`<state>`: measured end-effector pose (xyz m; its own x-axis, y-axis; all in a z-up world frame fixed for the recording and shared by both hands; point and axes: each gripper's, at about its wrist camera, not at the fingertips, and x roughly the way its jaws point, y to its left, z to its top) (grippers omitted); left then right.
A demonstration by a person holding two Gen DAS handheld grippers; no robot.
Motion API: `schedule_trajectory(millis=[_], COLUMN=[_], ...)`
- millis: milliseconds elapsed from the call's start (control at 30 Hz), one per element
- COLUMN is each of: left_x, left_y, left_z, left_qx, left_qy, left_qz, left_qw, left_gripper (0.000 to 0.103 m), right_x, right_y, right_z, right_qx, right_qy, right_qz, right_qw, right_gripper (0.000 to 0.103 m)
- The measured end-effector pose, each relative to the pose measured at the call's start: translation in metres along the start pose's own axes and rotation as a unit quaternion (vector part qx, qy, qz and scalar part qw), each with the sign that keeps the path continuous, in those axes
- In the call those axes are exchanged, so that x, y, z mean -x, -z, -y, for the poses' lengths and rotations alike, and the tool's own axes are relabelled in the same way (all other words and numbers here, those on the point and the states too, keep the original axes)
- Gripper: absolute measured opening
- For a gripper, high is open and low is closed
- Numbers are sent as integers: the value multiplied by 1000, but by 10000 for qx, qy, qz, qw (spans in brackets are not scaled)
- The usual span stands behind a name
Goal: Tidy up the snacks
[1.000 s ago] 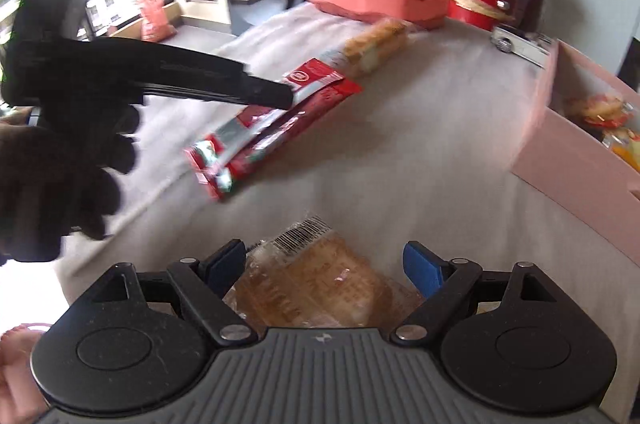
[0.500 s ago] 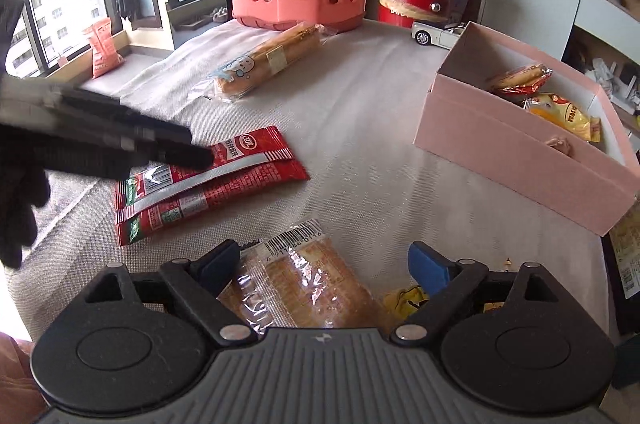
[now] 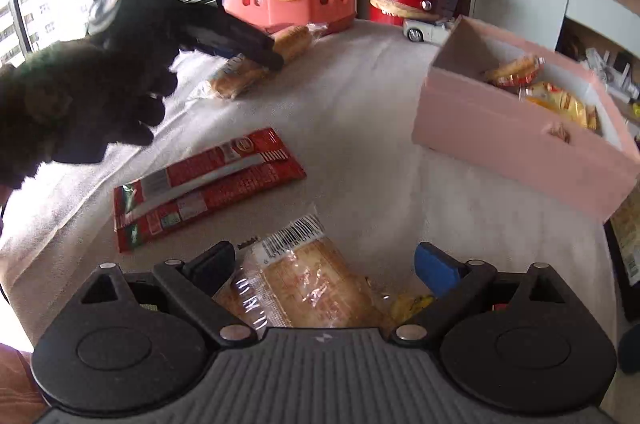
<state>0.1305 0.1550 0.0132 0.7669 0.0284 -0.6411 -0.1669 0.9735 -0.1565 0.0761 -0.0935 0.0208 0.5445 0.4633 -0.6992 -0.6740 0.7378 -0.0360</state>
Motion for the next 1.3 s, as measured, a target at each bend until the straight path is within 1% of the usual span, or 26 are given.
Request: schedule_trajectory(millis=[67, 133, 200, 267, 367, 433, 467, 500, 533, 633, 767, 833, 867, 900, 933, 967, 1033, 1100, 1167, 1200, 1233, 1267, 1300], left_x=[18, 42, 65, 82, 99, 100, 99, 99, 98, 99, 98, 99, 99, 101, 101, 102, 104, 105, 106, 106, 106, 106, 106], left_y=[16, 36, 55, 72, 83, 82, 82, 81, 80, 82, 84, 85, 85, 86, 86, 86, 86, 88, 89, 89, 89, 89, 89], left_z=[-3, -4, -6, -8, -11, -15, -17, -18, -18, -18, -17, -18, -20, -21, -23, -24, -27, -28, -29, -29, -29, -29, -29], left_qx=[103, 38, -17, 74, 266, 461, 525, 535, 513, 479, 559, 582, 602, 627, 653, 672, 685, 700, 739, 749, 736, 723, 708], left_qy=[200, 315, 271, 229, 213, 240, 262, 270, 269, 249, 262, 285, 292, 296, 304, 305, 299, 312, 344, 352, 344, 340, 332], left_qz=[-88, -142, -147, -142, -104, -97, -107, -114, -118, -90, -9, 18, 31, 45, 56, 63, 67, 69, 70, 70, 70, 70, 68], left_qw=[9997, 9994, 9995, 9996, 9994, 9986, 9982, 9981, 9983, 9985, 9981, 9979, 9978, 9976, 9974, 9973, 9972, 9970, 9966, 9965, 9967, 9968, 9969], left_gripper=[40, 40, 40, 40, 40, 40, 40, 40, 40, 40, 40, 40, 40, 40, 40, 40, 40, 40, 40, 41, 41, 41, 40], right_x=[4, 6, 7, 5, -3, -11, -15, -18, -19, -15, -15, -14, -14, -15, -17, -20, -29, -38, -52, -61, -68, -74, -76], right_y=[-4, -10, -15, -16, -16, -13, -13, -12, -11, -6, -11, -17, -22, -27, -34, -40, -49, -55, -62, -66, -69, -71, -72], right_z=[-9, -18, -28, -46, -73, -87, -92, -94, -94, -83, -64, -59, -56, -53, -51, -48, -45, -45, -43, -41, -39, -38, -39], right_qx=[115, 174, 251, 482, 868, 1094, 1200, 1313, 1437, 1692, 1701, 1572, 1450, 1305, 1156, 1002, 687, 455, 183, 34, -99, -187, -177], right_qy=[-101, -292, -517, -650, -734, -810, -772, -645, -431, 294, 1269, 1591, 1621, 1530, 1311, 1013, 512, 289, 108, 7, -114, -195, -140], right_qz=[99, 148, 172, 188, 186, 67, -5, -51, -41, 138, 154, 275, 269, 203, 90, -37, -221, -266, -359, -444, -531, -611, -563], right_qw=[9998, 9993, 9982, 9965, 9933, 9907, 9898, 9892, 9887, 9850, 9771, 9743, 9757, 9794, 9846, 9898, 9961, 9982, 9991, 9990, 9985, 9978, 9982], right_gripper=[97, 97, 97, 97, 97, 97, 97, 96, 96, 97, 97, 97, 97, 97, 97, 97, 97, 97, 93, 88, 80, 77, 71])
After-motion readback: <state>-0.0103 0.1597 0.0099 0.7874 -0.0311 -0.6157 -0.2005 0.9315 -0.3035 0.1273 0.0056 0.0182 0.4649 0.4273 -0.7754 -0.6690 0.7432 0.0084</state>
